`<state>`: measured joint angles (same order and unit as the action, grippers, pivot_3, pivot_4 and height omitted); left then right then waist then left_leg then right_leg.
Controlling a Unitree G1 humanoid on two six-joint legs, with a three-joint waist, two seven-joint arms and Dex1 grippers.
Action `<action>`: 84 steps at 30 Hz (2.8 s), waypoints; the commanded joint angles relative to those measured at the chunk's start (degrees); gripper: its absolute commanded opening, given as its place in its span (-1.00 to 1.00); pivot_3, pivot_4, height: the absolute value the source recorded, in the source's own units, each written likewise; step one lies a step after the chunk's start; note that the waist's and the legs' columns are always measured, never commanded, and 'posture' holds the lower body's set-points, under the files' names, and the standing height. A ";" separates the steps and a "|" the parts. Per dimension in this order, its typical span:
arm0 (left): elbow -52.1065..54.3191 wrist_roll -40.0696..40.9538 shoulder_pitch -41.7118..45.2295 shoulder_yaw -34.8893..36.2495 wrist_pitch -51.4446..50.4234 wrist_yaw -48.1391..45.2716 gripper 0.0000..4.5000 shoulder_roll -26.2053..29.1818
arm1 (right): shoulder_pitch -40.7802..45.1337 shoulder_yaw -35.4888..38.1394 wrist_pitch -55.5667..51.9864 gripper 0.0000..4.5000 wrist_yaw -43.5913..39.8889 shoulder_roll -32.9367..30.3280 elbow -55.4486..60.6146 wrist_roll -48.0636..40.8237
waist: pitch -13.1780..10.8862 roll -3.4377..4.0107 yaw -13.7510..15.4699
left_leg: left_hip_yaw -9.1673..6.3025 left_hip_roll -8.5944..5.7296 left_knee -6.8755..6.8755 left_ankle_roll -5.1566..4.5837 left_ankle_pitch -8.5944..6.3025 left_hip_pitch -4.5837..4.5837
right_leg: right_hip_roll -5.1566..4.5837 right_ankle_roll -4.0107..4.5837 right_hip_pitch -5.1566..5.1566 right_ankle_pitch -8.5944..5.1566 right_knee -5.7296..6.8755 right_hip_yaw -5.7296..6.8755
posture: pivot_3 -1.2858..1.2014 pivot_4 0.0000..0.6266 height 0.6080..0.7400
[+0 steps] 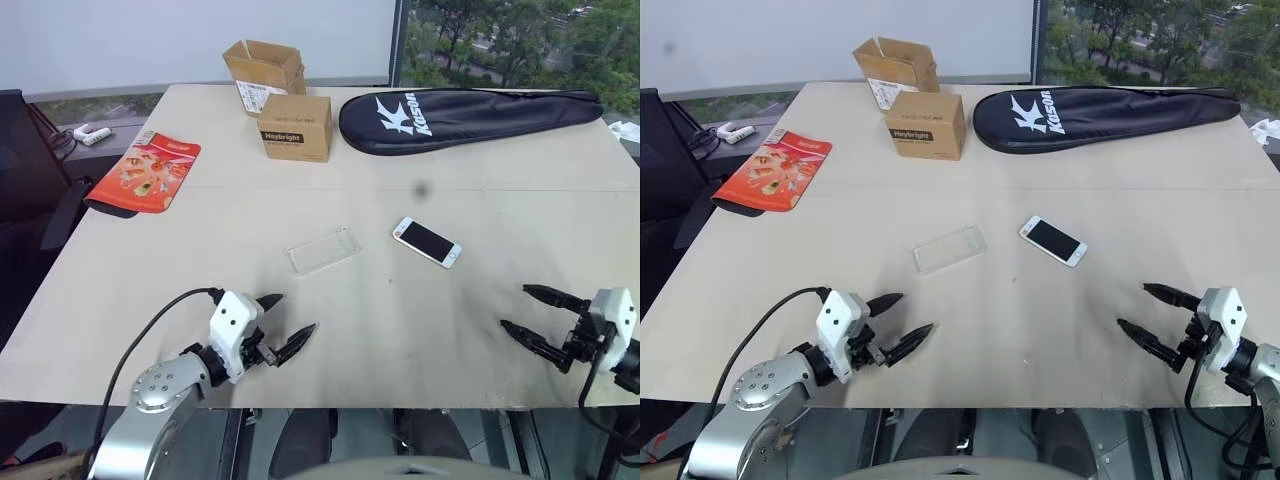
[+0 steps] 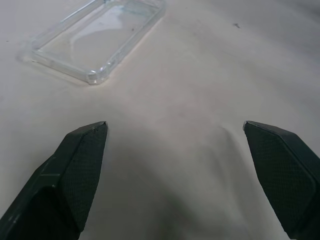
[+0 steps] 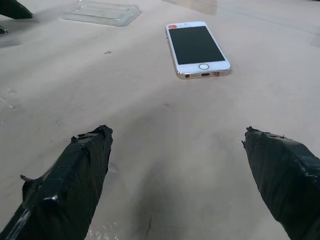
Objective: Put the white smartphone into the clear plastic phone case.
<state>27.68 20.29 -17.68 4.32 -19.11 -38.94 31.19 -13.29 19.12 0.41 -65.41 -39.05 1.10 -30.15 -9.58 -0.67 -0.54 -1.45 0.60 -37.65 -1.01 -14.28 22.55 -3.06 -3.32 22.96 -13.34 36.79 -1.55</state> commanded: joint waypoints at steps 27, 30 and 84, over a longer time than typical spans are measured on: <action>-17.58 -7.69 25.26 -10.33 -2.88 4.82 0.99 -6.58 | 2.34 -7.00 -12.69 1.00 8.79 3.73 25.31 -7.08 | 0.01 -0.02 0.03 | -0.16 -0.11 0.00 0.00 0.00 0.06 | 0.04 -0.23 -0.01 0.15 0.01 0.11 | 0.03 -0.52 1.00; -18.91 -7.80 25.91 -10.95 -4.48 3.54 0.99 -5.85 | 2.71 -6.91 -13.28 1.00 9.21 3.48 26.14 -7.35 | 0.02 0.00 0.03 | -0.16 -0.10 0.00 0.00 0.00 0.06 | 0.05 -0.23 -0.01 0.15 0.03 0.20 | 0.03 -0.52 1.00; -8.01 4.10 32.02 -9.36 -13.40 -16.81 0.96 0.19 | 0.30 -3.28 -14.98 1.00 14.87 -1.55 21.33 1.66 | 0.04 -0.01 0.53 | -0.22 -0.02 -0.20 0.00 0.00 0.16 | 0.06 -0.02 -0.01 0.01 0.03 0.18 | 0.03 -0.52 1.00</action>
<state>16.86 22.15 15.29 -8.50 -30.97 -57.04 30.38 -14.67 16.90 -13.31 -53.13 -41.38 22.28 -29.08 -9.54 -0.68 -0.01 -1.69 0.58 -37.85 -1.01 -14.28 22.69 -2.99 -3.33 22.95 -13.32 36.83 -1.37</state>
